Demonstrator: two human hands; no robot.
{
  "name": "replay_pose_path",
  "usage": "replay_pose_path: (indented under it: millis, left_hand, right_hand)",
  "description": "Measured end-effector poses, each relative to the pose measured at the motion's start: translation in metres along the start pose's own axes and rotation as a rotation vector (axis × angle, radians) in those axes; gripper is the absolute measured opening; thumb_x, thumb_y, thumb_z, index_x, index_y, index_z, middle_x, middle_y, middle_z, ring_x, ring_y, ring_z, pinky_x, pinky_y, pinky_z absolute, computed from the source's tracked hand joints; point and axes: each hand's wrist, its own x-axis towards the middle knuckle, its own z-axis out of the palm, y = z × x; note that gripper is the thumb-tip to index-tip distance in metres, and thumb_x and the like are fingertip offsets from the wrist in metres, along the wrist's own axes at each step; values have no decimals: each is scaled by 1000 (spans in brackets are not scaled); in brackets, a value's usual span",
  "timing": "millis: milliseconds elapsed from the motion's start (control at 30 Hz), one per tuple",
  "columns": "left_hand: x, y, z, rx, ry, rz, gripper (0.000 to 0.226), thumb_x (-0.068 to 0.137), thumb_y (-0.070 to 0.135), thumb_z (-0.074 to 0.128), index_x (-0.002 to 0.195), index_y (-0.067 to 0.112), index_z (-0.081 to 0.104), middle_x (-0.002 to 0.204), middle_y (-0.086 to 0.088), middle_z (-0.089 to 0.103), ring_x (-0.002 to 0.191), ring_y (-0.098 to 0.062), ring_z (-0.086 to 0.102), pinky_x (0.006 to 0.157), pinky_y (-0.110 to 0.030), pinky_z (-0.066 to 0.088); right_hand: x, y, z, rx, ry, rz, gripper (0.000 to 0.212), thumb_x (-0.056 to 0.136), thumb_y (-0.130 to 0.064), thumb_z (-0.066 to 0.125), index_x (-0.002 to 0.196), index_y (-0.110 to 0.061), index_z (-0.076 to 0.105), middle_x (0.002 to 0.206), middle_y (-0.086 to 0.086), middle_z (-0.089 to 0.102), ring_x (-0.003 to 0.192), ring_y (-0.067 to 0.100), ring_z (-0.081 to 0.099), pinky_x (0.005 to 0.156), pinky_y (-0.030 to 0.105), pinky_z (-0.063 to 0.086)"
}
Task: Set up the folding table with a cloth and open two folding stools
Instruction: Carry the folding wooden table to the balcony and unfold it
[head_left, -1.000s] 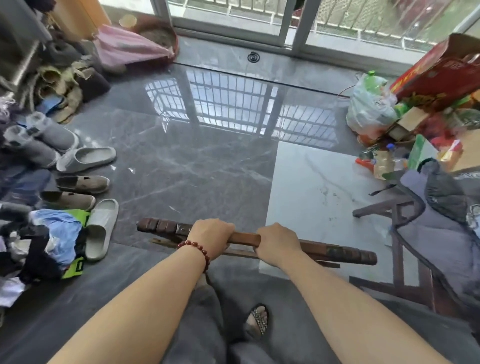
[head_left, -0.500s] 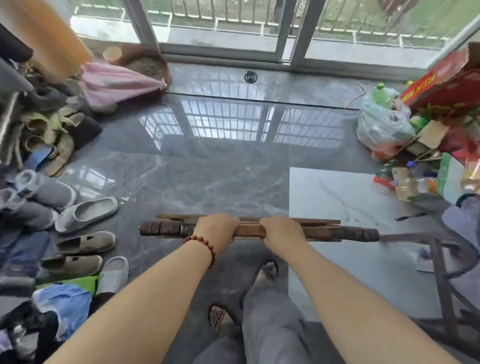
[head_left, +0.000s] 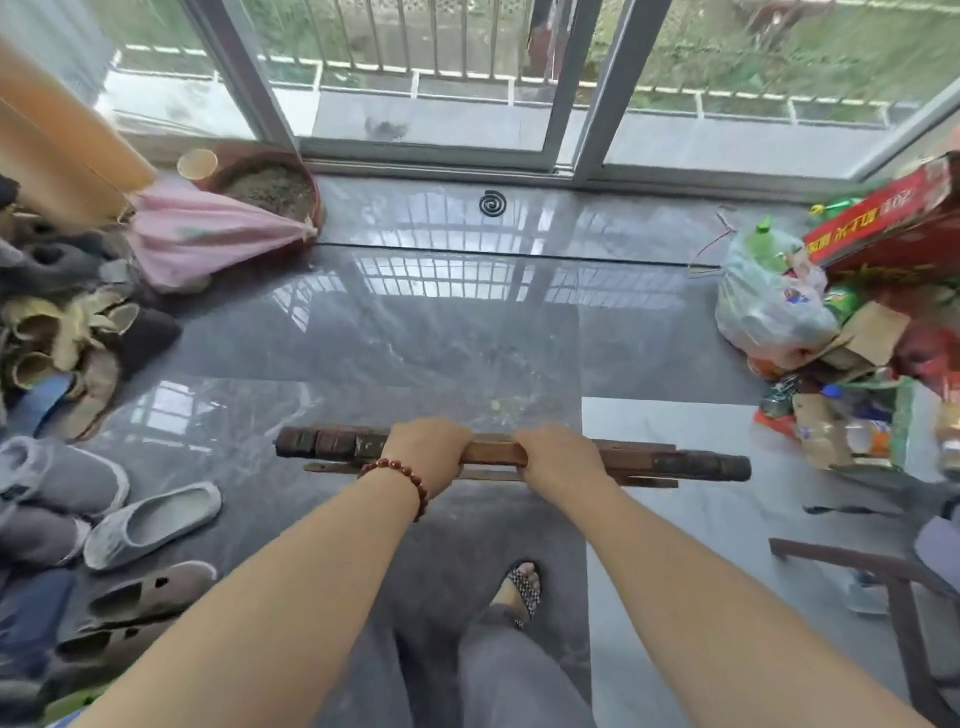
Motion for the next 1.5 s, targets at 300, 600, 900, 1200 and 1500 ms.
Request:
replay_pose_path:
  millis: [300,600,900,1200,1500]
  left_hand:
    - [24,-62,4,-213,-67,-74,32,91,36,54,110,10,51,114,-12,61,106,-30,58,86,-39,48]
    - [26,-80,17,-276,-2,-58,27,94,39,49,106,15,48,111,-8,61,102,-27,59,82,-37,46]
    - [20,-108,5,-240,67,-106,30,87,51,53,93,22,46,103,0,60,94,-21,57,75,-33,44]
    - [6,-129,12,-363,4,-142,43,81,64,53,85,21,56,74,7,55,71,-13,54,60,-27,42]
    - [8,-134,5,-421,51,-208,36,90,56,47,96,22,54,85,2,56,79,-18,52,68,-28,40]
  right_hand:
    - [70,-27,-24,-164,-47,-165,16,87,-15,54,103,-15,56,108,10,62,100,30,59,75,36,45]
    - [81,-30,-19,-93,106,-107,35,81,-30,68,108,-16,50,114,5,57,106,25,52,84,34,39]
    - [51,-35,-16,478,436,35,24,79,-32,74,84,-18,55,88,-6,53,82,13,50,72,22,42]
    - [63,-68,13,1825,222,786,32,90,-32,60,103,-3,59,101,13,68,84,20,70,66,22,55]
    - [93,-69,-2,1825,384,683,17,93,-22,58,94,-4,57,111,17,64,92,23,67,59,18,54]
